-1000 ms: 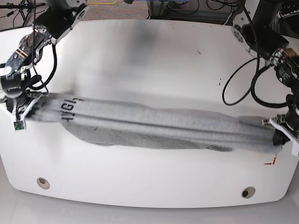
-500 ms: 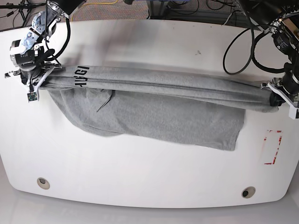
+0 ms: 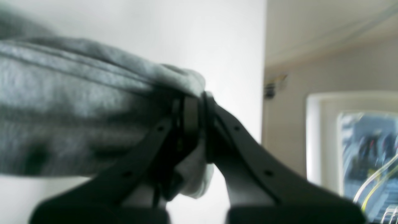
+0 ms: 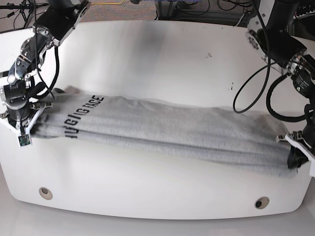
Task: Fold the T-shirt properly
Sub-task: 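Swing the held hem over the shirt with both grippers, folding it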
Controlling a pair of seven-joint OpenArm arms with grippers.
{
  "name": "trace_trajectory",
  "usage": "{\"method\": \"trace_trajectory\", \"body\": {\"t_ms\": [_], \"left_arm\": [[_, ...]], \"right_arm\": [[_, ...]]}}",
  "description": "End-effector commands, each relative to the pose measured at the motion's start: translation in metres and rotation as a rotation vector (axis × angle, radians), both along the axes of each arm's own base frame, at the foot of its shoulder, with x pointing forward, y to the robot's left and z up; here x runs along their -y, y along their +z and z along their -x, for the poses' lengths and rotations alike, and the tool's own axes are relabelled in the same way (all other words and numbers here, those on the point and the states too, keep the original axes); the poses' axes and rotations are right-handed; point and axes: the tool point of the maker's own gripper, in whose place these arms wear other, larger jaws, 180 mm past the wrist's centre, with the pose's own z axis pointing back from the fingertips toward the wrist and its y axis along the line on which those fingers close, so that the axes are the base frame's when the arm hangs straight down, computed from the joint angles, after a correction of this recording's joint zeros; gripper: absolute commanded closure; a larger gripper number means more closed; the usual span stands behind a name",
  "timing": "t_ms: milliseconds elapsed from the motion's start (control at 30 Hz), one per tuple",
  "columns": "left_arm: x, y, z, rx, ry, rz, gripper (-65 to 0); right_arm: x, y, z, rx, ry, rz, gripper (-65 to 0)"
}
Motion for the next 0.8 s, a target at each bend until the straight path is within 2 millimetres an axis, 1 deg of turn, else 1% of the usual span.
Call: {"method": "trace_trajectory", "body": {"t_ms": [0,100,233,267,333,367,400,433,467,567,600,700,733,767], "left_arm": [[-0.005,0.043,-0.016,0.093,0.027,-0.066,-0.3],[0.000,0.068,-0.030,0.131,0.026,-0.097,-0.3],[0.010,0.095,-0.047,0.184,0.018,-0.102,-0.3],[0.011,0.102,-0.052,0.194,0.020,-0.097,-0.3],[0.010,0.113,-0.059,0.207,0.032,-0.088,-0.3],[0.008,0.125,-0.062,0.227,0.042,-0.083,-0.3],[0.008,0.129,-0.063,0.232,0.044,-0.081,-0.3],[0.005,0.142,-0.067,0.251,0.053,-0.076,-0.3],[0.003,0.149,-0.069,0.260,0.058,-0.072,-0.3],[0.000,0.173,-0.073,0.296,0.067,-0.062,-0.3],[-0.002,0.185,-0.075,0.315,0.070,-0.057,-0.3],[-0.004,0.211,-0.077,0.355,0.071,-0.043,-0.3],[-0.005,0.222,-0.077,0.374,0.073,-0.040,-0.3],[-0.005,0.231,-0.076,0.391,0.071,-0.036,-0.3]], "right_arm": [[0.008,0.042,-0.022,0.080,0.005,0.082,0.0],[0.004,0.065,-0.041,0.119,0.042,0.115,0.0],[-0.001,0.096,-0.061,0.168,0.080,0.160,0.0],[-0.003,0.107,-0.067,0.187,0.088,0.173,0.0],[-0.002,0.124,-0.075,0.201,0.087,0.193,0.0],[0.000,0.136,-0.079,0.207,0.078,0.210,0.0],[0.000,0.142,-0.080,0.214,0.077,0.217,0.0],[0.001,0.160,-0.084,0.237,0.071,0.238,0.0],[0.001,0.173,-0.086,0.253,0.068,0.251,0.0],[-0.001,0.205,-0.090,0.296,0.062,0.292,0.0],[-0.004,0.222,-0.092,0.319,0.063,0.312,0.0],[-0.009,0.256,-0.093,0.365,0.062,0.361,0.0],[-0.011,0.271,-0.093,0.387,0.058,0.378,0.0],[-0.014,0.281,-0.093,0.403,0.059,0.389,0.0]]}}
